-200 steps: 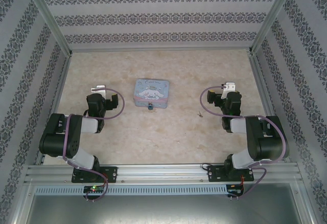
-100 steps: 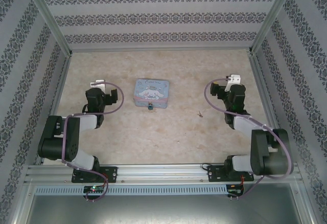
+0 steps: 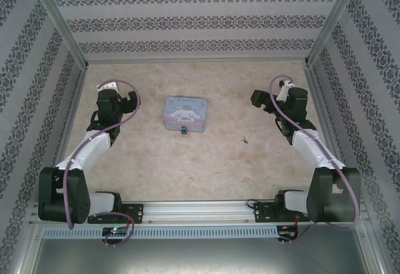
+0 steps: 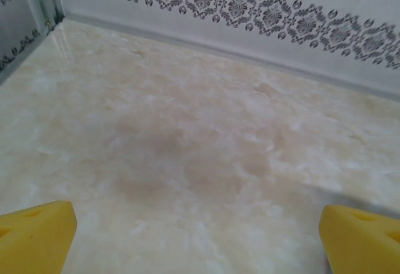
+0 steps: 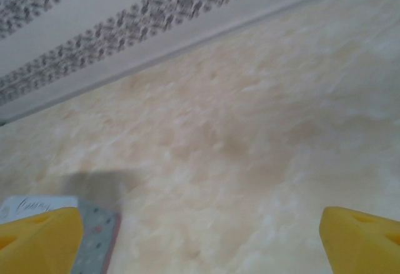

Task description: Unlock the padlock with the key

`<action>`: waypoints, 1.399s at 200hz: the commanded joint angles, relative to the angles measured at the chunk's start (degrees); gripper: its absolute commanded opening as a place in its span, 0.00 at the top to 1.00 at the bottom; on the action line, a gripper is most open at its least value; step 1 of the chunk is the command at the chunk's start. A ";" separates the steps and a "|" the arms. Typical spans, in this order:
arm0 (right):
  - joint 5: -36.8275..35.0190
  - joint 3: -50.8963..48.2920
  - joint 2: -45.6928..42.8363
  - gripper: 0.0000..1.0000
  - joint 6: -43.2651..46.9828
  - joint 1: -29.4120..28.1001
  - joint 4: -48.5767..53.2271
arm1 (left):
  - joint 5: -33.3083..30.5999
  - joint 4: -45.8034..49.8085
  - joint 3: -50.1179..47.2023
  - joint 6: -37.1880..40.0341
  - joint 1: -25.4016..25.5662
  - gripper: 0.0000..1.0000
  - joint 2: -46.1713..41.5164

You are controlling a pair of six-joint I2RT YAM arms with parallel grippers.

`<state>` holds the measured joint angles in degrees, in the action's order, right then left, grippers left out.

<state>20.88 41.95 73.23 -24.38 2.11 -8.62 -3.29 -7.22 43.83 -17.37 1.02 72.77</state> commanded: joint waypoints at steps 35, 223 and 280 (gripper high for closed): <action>7.17 2.05 2.80 0.21 -5.83 -3.82 14.80 | 12.45 17.67 2.05 -13.63 0.91 0.00 -4.08; -22.72 8.39 15.75 0.47 -12.42 -19.39 35.87 | 10.58 14.17 3.46 -20.98 18.75 0.00 -0.19; -23.73 10.44 20.03 0.54 -13.37 -20.20 36.52 | 11.44 11.81 2.65 -21.16 19.02 0.00 0.60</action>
<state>-0.71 50.39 91.53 -36.40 -17.04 25.78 7.35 7.57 45.45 -37.87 19.18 72.64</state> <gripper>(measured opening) 0.469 0.997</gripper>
